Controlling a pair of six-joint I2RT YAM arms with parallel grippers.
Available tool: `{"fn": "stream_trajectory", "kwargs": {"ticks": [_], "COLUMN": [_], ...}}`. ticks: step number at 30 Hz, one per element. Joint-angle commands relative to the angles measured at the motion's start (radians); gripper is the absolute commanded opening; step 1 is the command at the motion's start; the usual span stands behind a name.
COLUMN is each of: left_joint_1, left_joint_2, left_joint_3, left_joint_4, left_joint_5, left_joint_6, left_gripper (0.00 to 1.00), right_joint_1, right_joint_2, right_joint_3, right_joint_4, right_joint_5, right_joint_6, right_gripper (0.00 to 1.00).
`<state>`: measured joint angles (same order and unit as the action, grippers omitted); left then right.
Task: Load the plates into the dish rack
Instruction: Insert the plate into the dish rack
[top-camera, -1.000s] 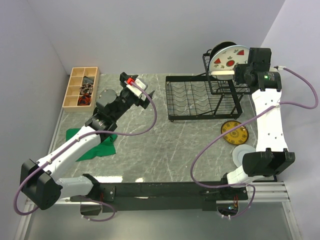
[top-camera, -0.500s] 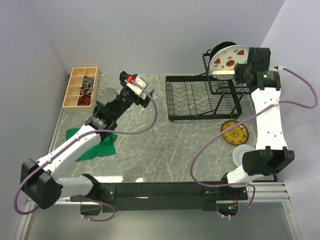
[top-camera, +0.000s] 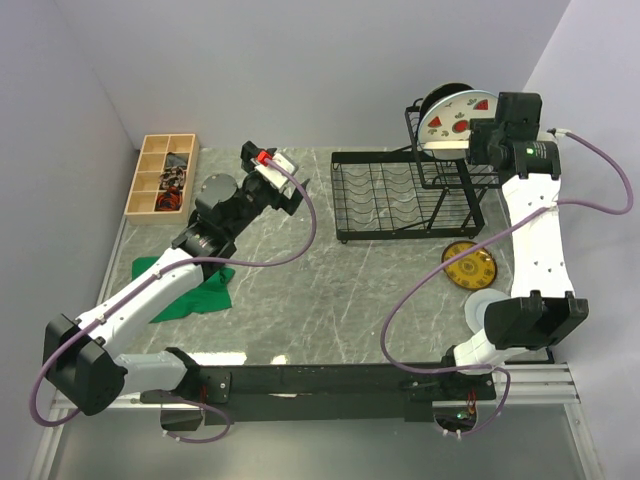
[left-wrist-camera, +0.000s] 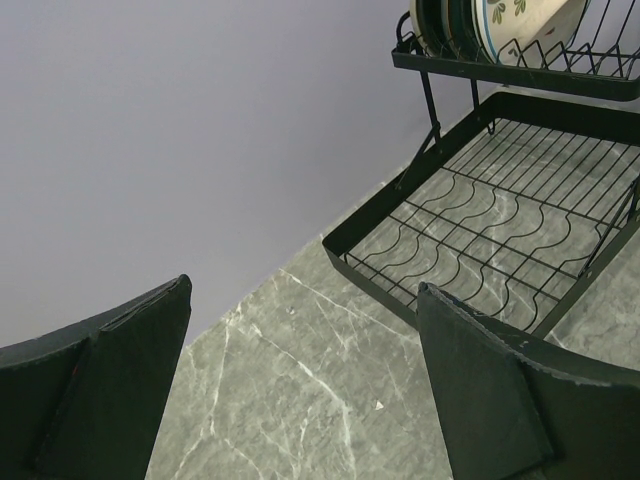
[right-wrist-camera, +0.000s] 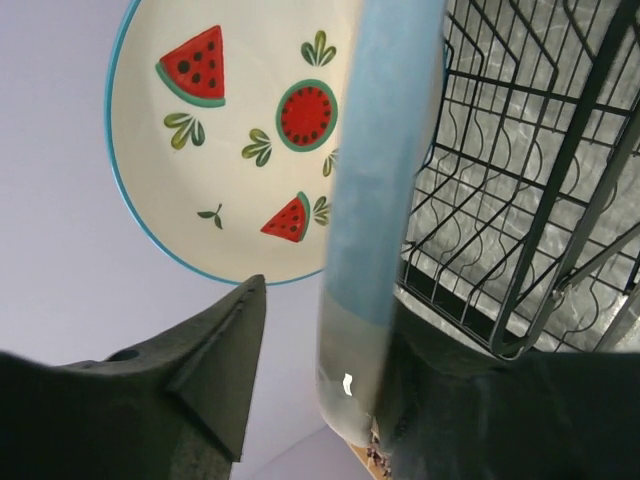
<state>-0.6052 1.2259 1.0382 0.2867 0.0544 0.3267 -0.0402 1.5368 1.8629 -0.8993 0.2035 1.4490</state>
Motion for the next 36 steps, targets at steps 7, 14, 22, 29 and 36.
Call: {"fn": "stream_trajectory", "kwargs": {"ticks": [7, 14, 22, 29, 36], "left_joint_1": [0.002, 0.004, 0.002, 0.004, 0.004], "left_joint_2": [0.001, 0.014, 0.03, 0.037, 0.044], "left_joint_3": [0.04, 0.046, 0.054, 0.052, 0.054], "left_joint_4": [0.028, 0.035, 0.043, 0.046, 0.048], "left_joint_5": [-0.022, -0.025, -0.019, -0.018, -0.019], "left_joint_6": [-0.015, -0.012, -0.012, -0.017, -0.017], "left_gripper": [0.99, 0.99, 0.99, 0.99, 0.99], "right_joint_1": [-0.004, -0.003, -0.006, -0.004, -0.004], "right_joint_2": [0.037, 0.051, 0.063, 0.082, 0.094], "right_joint_3": [0.059, 0.097, 0.11, 0.121, 0.125], "right_joint_4": [0.079, 0.091, 0.103, 0.117, 0.128], "right_joint_5": [-0.001, 0.005, 0.002, -0.003, -0.004], "right_joint_6": [0.008, -0.002, -0.004, -0.004, -0.006], "right_gripper": [0.55, 0.56, 0.56, 0.56, 0.55]}}
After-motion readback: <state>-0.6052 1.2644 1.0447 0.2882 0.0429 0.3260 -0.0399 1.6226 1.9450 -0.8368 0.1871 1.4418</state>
